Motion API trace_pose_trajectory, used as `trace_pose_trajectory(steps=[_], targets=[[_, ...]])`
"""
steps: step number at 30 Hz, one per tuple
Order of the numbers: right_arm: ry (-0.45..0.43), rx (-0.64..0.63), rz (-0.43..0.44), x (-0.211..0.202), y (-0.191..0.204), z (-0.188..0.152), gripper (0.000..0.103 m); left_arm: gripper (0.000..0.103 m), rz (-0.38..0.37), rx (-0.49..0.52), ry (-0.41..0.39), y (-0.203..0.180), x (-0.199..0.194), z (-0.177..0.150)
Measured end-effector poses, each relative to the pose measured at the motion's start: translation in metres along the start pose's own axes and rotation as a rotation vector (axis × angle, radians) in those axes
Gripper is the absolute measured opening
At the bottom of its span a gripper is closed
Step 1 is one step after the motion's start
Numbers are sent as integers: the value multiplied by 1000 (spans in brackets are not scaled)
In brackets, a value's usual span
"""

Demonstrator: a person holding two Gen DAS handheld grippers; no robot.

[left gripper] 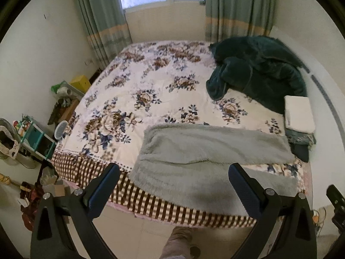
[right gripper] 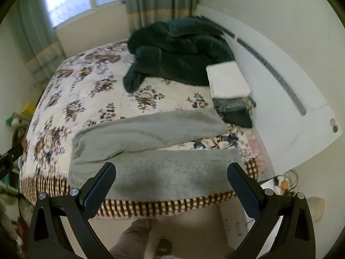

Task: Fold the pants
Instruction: 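Lower both tools onto the grey pants and grasp the leg ends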

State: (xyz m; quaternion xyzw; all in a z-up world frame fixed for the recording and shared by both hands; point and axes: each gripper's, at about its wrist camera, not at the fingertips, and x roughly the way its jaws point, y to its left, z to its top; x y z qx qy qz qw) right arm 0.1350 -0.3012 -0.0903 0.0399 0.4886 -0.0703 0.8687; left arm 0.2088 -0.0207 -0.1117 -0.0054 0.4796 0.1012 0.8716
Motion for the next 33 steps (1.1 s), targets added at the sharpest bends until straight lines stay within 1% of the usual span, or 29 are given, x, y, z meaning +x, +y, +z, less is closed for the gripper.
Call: trace_pose_trajectory(steps=[2, 4, 5, 6, 8, 11, 14, 16, 17, 18, 21, 22, 24, 26, 27, 28, 29, 31, 32, 33], targets=[[48, 48, -17, 50, 1, 26, 103, 103, -4, -12, 51, -2, 39, 18], [103, 97, -23, 103, -2, 50, 103, 103, -17, -36, 118, -5, 89, 39], [133, 123, -28, 133, -4, 64, 103, 103, -15, -53, 157, -6, 121, 52], [166, 151, -32, 162, -5, 75, 103, 103, -12, -66, 184, -6, 144, 61], [228, 210, -41, 225, -6, 98, 103, 103, 0, -97, 236, -5, 192, 75], [286, 280, -80, 313, -3, 128, 103, 103, -1, -165, 340, 3, 275, 92], [301, 341, -131, 396, -4, 153, 103, 103, 4, -241, 448, 4, 364, 99], [309, 381, -162, 455, -8, 167, 103, 103, 8, -281, 499, 5, 410, 102], [318, 394, -180, 480, -9, 170, 103, 103, 2, -317, 533, 4, 438, 99], [335, 415, -197, 515, -13, 175, 103, 103, -1, -339, 566, 1, 460, 100], [387, 475, -236, 583, -24, 173, 103, 103, -24, -450, 666, -6, 530, 92], [408, 499, -250, 608, -30, 173, 103, 102, -19, -484, 700, -8, 550, 89], [438, 537, -267, 644, -42, 169, 103, 100, -31, -556, 747, -9, 583, 86], [462, 570, -294, 683, -52, 166, 103, 100, -12, -633, 790, -6, 605, 77], [475, 584, -300, 693, -56, 163, 103, 99, -6, -664, 806, -5, 612, 73], [498, 611, -301, 713, -60, 161, 103, 94, 12, -685, 820, -4, 618, 70], [514, 625, -302, 721, -63, 159, 103, 90, 30, -702, 832, -3, 622, 66], [548, 674, -292, 747, -69, 153, 103, 87, 50, -707, 831, -6, 624, 61], [557, 683, -290, 754, -70, 151, 102, 82, 49, -699, 818, -8, 621, 60], [563, 693, -284, 761, -72, 149, 95, 76, 45, -683, 790, -10, 614, 61]])
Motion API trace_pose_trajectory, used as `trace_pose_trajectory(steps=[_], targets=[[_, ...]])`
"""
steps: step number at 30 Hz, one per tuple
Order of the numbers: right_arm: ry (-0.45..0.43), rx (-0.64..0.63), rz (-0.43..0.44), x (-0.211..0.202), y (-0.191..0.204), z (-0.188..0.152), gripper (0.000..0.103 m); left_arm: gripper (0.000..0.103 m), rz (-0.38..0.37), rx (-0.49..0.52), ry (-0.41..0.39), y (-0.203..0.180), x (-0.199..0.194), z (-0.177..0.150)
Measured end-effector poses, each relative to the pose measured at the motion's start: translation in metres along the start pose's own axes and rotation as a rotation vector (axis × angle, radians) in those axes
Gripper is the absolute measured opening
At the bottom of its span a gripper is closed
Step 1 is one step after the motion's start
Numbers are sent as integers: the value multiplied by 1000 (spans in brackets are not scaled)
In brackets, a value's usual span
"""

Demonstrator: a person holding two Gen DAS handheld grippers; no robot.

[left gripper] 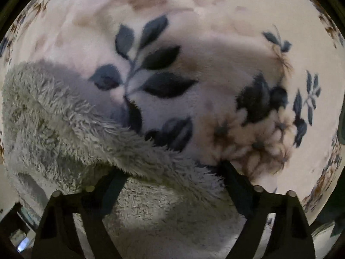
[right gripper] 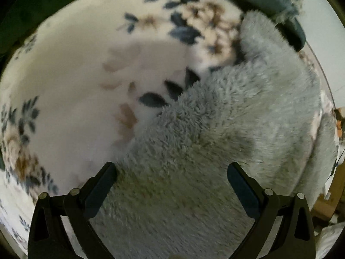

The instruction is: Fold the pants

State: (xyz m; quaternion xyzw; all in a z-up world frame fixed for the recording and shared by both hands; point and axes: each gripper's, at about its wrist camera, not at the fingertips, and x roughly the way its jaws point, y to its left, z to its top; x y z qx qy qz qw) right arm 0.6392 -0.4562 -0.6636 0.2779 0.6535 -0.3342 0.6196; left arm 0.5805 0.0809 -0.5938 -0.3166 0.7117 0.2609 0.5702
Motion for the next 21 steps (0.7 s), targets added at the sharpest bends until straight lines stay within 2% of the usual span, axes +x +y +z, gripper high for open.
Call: trace_pose_trajectory(steps=[1, 2, 4, 5, 6, 11, 16, 19, 21], targets=[[5, 1, 11, 7, 0, 2, 90, 57, -11, 14, -23, 1, -6, -5], [5, -6, 17, 9, 0, 2, 80, 33, -22, 31, -49, 2, -13, -12], [-5, -36, 40, 12, -3, 1, 53, 11, -69, 79, -100, 9, -29, -25], [-11, -46, 48, 10, -6, -1, 29, 6, -102, 104, -116, 12, -38, -31], [-20, -54, 57, 7, -10, -3, 15, 6, -138, 128, -136, 18, -51, -42], [-80, -102, 167, -23, -49, -24, 10, 5, -290, 185, -201, 59, -104, -95], [-134, -141, 265, -70, -114, -65, 10, 5, -416, 199, -247, 130, -156, -158], [-150, -165, 283, -107, -159, -93, 10, 5, -452, 210, -261, 172, -166, -180], [-158, -189, 267, -124, -189, -118, 10, 5, -440, 214, -255, 198, -161, -207]])
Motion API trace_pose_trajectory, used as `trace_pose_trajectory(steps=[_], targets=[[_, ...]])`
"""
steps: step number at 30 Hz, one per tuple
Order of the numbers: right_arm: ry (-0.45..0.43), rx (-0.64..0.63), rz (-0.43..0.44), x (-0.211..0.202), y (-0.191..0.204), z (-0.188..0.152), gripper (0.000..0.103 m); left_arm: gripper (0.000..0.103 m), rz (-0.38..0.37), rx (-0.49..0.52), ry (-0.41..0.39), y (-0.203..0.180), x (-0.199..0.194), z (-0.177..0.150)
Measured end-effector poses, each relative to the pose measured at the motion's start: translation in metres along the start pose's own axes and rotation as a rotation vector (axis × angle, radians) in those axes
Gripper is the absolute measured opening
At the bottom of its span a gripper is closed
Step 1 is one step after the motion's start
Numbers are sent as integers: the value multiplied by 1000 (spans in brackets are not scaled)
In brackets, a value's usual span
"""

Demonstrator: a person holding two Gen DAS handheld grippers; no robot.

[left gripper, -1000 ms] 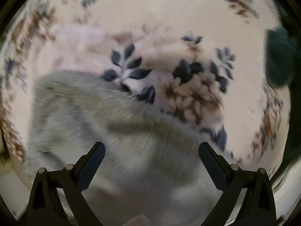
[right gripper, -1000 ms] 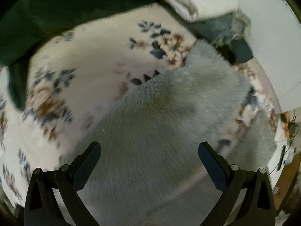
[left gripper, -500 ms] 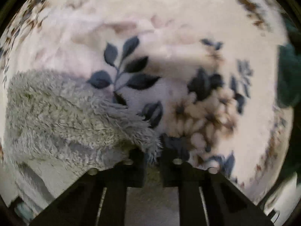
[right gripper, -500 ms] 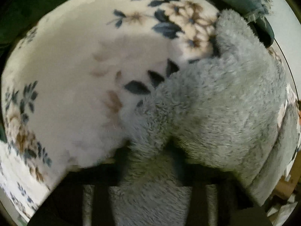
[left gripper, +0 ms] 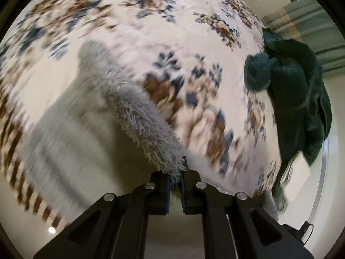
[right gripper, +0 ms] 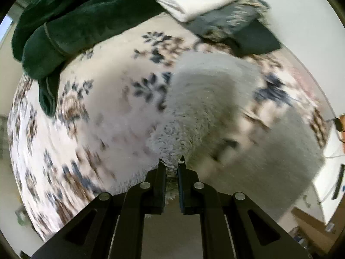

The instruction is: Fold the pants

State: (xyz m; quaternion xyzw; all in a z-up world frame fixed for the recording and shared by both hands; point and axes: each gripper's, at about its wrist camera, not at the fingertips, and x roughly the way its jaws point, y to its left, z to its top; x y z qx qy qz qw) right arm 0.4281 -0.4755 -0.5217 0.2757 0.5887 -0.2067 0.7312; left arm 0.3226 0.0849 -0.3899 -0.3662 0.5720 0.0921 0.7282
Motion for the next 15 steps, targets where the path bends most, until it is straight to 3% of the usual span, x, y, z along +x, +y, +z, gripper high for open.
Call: trace_pose_trajectory(steps=[4, 8, 10, 15], targets=[[41, -36, -58, -18, -64, -58, 9, 5, 74, -16, 61, 40, 0, -67], [120, -23, -125, 3, -122, -106, 9, 5, 154, -63, 124, 90, 20, -119], [152, -12, -152, 17, -146, -122, 9, 5, 147, -115, 162, 114, 34, -138], [217, -17, -154, 45, -164, -136, 11, 9, 99, -191, 133, 136, 40, -151]])
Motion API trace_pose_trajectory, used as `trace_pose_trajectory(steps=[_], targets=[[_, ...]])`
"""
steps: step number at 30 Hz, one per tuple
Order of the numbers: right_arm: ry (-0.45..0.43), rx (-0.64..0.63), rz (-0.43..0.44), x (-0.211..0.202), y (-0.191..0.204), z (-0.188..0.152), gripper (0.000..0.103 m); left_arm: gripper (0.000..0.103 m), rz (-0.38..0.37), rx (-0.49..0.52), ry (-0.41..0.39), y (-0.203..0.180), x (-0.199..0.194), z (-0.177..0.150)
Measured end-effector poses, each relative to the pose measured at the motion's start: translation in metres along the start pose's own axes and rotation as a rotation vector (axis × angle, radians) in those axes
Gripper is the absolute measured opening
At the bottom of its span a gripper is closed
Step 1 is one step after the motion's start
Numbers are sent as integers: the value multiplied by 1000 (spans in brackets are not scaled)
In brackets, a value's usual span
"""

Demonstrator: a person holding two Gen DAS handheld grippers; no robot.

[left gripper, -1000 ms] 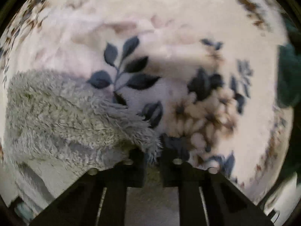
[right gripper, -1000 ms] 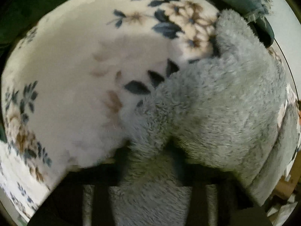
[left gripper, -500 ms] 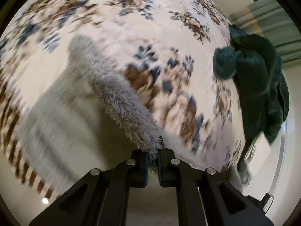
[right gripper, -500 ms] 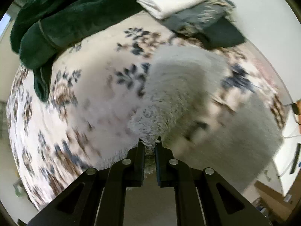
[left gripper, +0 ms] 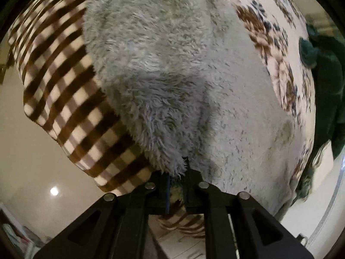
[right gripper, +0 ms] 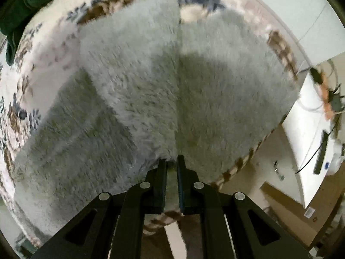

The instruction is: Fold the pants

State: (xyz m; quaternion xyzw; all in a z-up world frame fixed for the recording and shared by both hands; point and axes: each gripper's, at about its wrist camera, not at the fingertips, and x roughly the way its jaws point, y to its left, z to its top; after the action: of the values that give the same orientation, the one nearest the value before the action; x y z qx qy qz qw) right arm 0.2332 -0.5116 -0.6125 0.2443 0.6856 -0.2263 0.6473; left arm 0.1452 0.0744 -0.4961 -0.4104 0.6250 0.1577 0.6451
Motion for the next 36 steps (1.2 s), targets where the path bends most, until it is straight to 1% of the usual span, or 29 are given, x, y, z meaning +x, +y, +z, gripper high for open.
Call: trace_pose_trajectory(steps=[1, 2, 3, 4, 5, 6, 7, 8, 9, 10, 12, 13, 15, 18, 19, 20, 21, 22, 23, 24, 25, 26, 28, 29, 30, 31, 33, 34, 36], targets=[[29, 13, 34, 4, -8, 0, 15, 10, -11, 7, -6, -3, -4, 0], [44, 18, 51, 4, -12, 1, 33, 10, -3, 26, -12, -4, -9, -3], [54, 24, 71, 2, -18, 1, 56, 13, 10, 58, -38, -9, -19, -4], [46, 30, 101, -6, -27, 0, 64, 21, 23, 87, -69, -16, -28, -6], [35, 29, 114, -12, -32, -1, 68, 27, 31, 118, -106, -23, -40, -9], [10, 12, 110, -24, -37, -1, 68, 30, 43, 145, -135, -26, -47, -11], [-11, -9, 97, -32, -39, -1, 69, 47, 63, 173, -162, -32, -54, -13], [-43, -39, 86, -44, -40, 1, 69, 71, 93, 207, -195, -40, -63, -16], [-65, -57, 81, -51, -36, 1, 70, 80, 109, 229, -217, -42, -68, -14], [-99, -91, 70, -61, -32, 7, 71, 86, 121, 253, -236, -47, -71, -16], [-146, -135, 48, -72, -15, 20, 72, 86, 158, 327, -249, -57, -68, -17], [-181, -165, 32, -74, -2, 31, 72, 86, 177, 356, -241, -65, -61, -15], [-223, -233, 7, -68, 34, 58, 72, 86, 204, 397, -220, -81, -42, -16], [-234, -326, -49, -49, 85, 95, 72, 86, 213, 447, -194, -107, -17, -20], [-229, -370, -94, -36, 100, 109, 72, 86, 203, 468, -188, -115, -13, -23], [-224, -388, -125, -27, 110, 116, 72, 86, 207, 505, -184, -128, -4, -27], [-219, -392, -158, -18, 115, 122, 68, 86, 211, 532, -180, -138, 1, -33], [-220, -378, -179, -14, 114, 126, 58, 86, 205, 557, -172, -147, 6, -37], [-238, -346, -174, -16, 106, 128, 18, 86, 191, 585, -162, -159, 12, -41], [-252, -307, -168, -20, 96, 128, 11, 86, 184, 605, -158, -167, 12, -45], [-290, -237, -148, -32, 76, 127, 11, 86, 175, 625, -155, -175, 14, -48], [-318, -191, -131, -36, 64, 122, 11, 86, 164, 659, -150, -182, 15, -53], [-369, -57, -117, -57, 14, 116, 11, 86, 152, 708, -135, -196, 22, -66], [-377, 12, -113, -62, -12, 111, 11, 86, 147, 720, -124, -201, 25, -71], [-367, 119, -106, -67, -51, 106, 11, 86, 139, 733, -104, -208, 31, -78], [-350, 182, -93, -65, -76, 102, 11, 86, 135, 742, -90, -211, 34, -82], [-265, 318, -80, -50, -130, 93, 11, 86, 127, 762, -67, -218, 42, -96], [-221, 401, -51, -40, -159, 87, 12, 86, 122, 769, -58, -220, 43, -101], [-158, 514, 56, -24, -201, 76, 13, 86, 119, 784, -41, -226, 49, -114]])
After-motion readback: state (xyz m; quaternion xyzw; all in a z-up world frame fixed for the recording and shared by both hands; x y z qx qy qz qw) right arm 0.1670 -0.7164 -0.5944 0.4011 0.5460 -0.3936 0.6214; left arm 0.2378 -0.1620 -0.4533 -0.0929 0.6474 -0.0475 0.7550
